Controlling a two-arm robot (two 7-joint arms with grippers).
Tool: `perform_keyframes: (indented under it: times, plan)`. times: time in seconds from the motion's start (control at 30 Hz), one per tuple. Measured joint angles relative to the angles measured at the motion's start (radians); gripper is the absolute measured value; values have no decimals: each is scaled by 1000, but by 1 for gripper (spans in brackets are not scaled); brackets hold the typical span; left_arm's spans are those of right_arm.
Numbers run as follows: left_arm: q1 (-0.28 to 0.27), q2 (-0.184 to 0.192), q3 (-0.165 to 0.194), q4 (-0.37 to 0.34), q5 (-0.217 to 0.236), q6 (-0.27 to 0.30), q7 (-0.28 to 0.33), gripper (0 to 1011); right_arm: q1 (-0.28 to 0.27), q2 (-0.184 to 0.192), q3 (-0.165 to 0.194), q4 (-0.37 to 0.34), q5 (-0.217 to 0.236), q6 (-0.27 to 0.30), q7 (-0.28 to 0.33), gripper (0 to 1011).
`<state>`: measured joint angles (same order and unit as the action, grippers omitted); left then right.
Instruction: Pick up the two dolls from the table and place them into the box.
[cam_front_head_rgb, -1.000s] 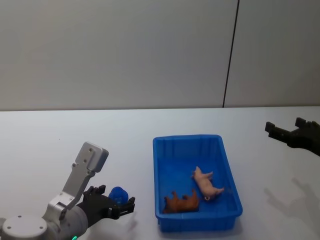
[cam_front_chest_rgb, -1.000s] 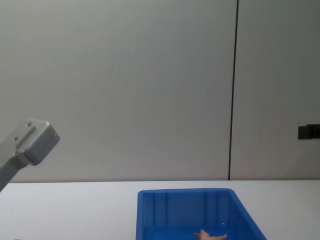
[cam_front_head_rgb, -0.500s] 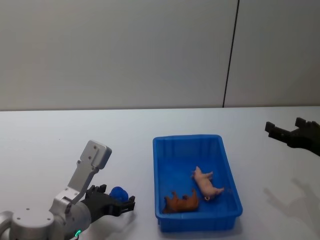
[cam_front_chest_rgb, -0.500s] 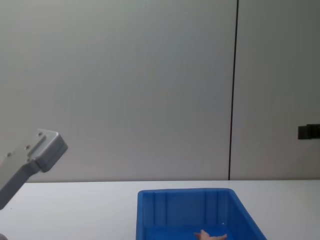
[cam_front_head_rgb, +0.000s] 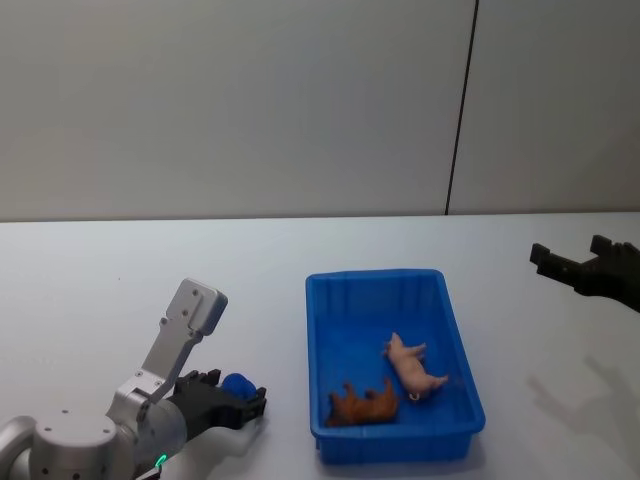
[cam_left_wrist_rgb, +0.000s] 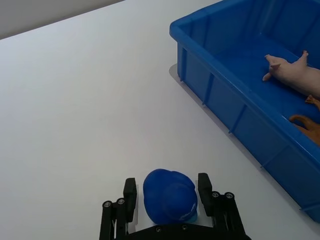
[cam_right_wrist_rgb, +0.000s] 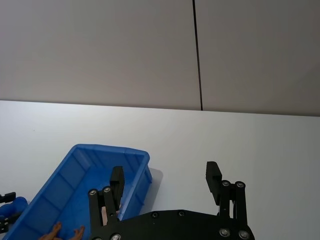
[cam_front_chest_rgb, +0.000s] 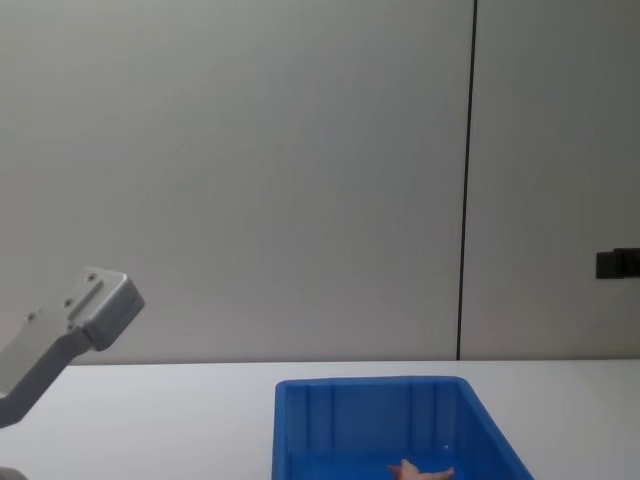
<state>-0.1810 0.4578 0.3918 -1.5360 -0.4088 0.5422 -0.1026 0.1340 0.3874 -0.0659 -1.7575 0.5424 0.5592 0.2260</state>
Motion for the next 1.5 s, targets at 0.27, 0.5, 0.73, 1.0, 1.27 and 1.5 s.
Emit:
perform_keyframes:
  times: [0.27, 0.5, 0.73, 1.0, 1.27, 1.5]
  plan:
    - [-6, -5, 1, 11, 5, 0, -3, 599, 0, 0, 0, 0, 0, 0, 0, 1001]
    - [-7, -6, 1, 12, 7, -4, -4, 535, 0, 0, 0, 0, 0, 0, 0, 1001]
    - [-1, -3, -4, -2, 7, -32, 11, 487, 0, 0, 0, 0, 0, 0, 0, 1001]
    - [-1, 1, -16, -26, 13, -82, 26, 436, 0, 0, 0, 0, 0, 0, 0, 1001]
    - [-25, -3, -30, -47, 26, -150, 15, 382, 0, 0, 0, 0, 0, 0, 0, 1001]
    - [-64, -23, -35, -45, 35, -211, -39, 343, 0, 0, 0, 0, 0, 0, 0, 1001]
